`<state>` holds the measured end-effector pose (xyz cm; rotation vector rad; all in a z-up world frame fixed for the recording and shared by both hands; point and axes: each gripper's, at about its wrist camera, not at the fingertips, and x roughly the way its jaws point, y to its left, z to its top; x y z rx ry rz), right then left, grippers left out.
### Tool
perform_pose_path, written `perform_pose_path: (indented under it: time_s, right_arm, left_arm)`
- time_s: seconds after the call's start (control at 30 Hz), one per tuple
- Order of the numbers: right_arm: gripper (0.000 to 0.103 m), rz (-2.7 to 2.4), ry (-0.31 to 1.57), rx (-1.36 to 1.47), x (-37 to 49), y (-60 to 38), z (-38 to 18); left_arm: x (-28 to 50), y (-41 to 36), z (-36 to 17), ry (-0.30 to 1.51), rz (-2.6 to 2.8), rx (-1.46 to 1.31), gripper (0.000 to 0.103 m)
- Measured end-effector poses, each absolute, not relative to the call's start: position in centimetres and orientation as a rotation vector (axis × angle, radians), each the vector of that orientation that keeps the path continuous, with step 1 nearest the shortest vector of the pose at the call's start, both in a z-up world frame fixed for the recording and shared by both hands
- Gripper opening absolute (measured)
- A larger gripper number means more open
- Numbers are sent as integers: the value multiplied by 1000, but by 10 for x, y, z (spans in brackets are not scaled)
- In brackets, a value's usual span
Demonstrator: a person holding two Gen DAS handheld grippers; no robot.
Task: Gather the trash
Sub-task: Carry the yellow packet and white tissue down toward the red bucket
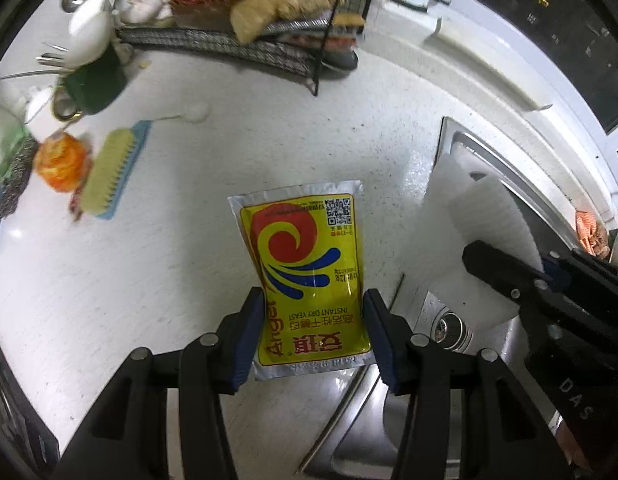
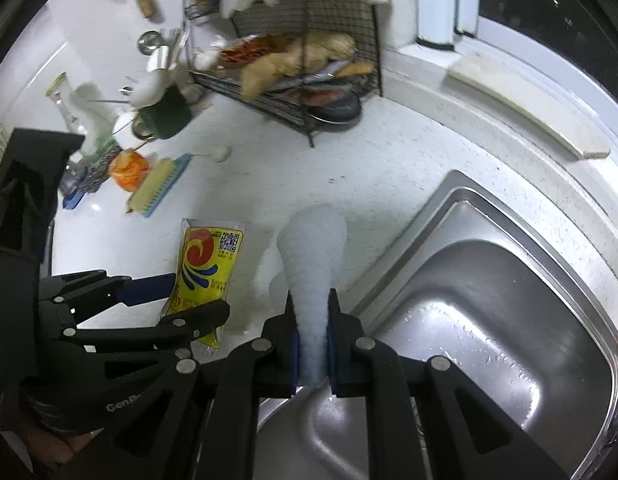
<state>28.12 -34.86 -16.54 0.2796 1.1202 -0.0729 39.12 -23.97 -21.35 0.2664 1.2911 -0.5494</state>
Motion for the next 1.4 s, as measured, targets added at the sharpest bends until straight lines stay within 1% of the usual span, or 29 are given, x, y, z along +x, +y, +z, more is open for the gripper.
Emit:
perform_pose_path:
  time_s: [0.3, 0.53, 0.77, 1.07, 1.27, 1.4]
  right_arm:
    - [10, -25, 1081, 225, 254, -302, -139]
    - [10, 14, 1043, 169, 211, -250, -119]
    - [10, 55, 1013, 127, 153, -196, -107]
    - [10, 105, 1035, 91, 79, -137, -121]
    - [10, 142, 1109, 70, 49, -107, -154]
    - [10, 167, 1167, 49, 42, -89, -187]
  left_arm:
    - [354, -169, -174, 1239, -540, 198, 47]
    - [284, -101, -145, 1190, -510, 163, 47]
    - [208, -38, -136, 1163, -477, 137, 47]
    - [118, 29, -161, 1207, -434, 109, 47]
    - [83, 61, -199, 1289, -401, 73, 47]
    - [66, 80, -235, 1346, -377, 56, 47]
